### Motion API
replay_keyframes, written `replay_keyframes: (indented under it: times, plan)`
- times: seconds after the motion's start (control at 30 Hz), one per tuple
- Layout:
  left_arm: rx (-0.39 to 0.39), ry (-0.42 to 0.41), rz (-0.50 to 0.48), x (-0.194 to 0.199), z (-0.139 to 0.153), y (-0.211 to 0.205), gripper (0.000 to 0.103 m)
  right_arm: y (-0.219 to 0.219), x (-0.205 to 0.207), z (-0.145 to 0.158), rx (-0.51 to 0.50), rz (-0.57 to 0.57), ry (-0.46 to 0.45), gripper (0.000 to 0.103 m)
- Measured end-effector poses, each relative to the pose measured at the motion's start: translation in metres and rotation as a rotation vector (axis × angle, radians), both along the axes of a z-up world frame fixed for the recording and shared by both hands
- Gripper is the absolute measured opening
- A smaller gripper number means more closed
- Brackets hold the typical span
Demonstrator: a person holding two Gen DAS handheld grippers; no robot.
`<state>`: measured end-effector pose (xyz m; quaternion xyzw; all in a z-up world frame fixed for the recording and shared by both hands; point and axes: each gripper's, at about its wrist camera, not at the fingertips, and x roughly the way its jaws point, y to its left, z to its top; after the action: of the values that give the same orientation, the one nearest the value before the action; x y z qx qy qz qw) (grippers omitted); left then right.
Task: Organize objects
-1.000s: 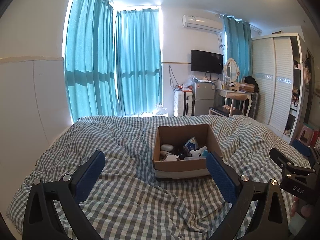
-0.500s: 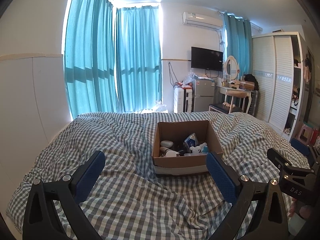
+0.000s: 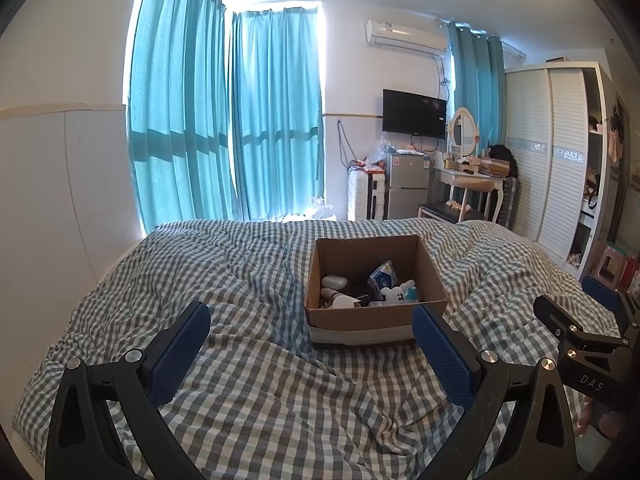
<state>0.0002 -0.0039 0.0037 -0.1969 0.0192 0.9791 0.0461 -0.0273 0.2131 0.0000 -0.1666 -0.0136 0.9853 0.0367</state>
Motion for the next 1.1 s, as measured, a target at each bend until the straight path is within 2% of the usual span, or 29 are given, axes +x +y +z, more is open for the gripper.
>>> replay_keyframes:
  times: [1.1]
  plan:
    - [-0.017,0.018,-0.016,0.0020,-0.0012,0.0034,0.103,-0.0062,-0.0012,-0.0055,0.007,0.007,-0.017,0.102]
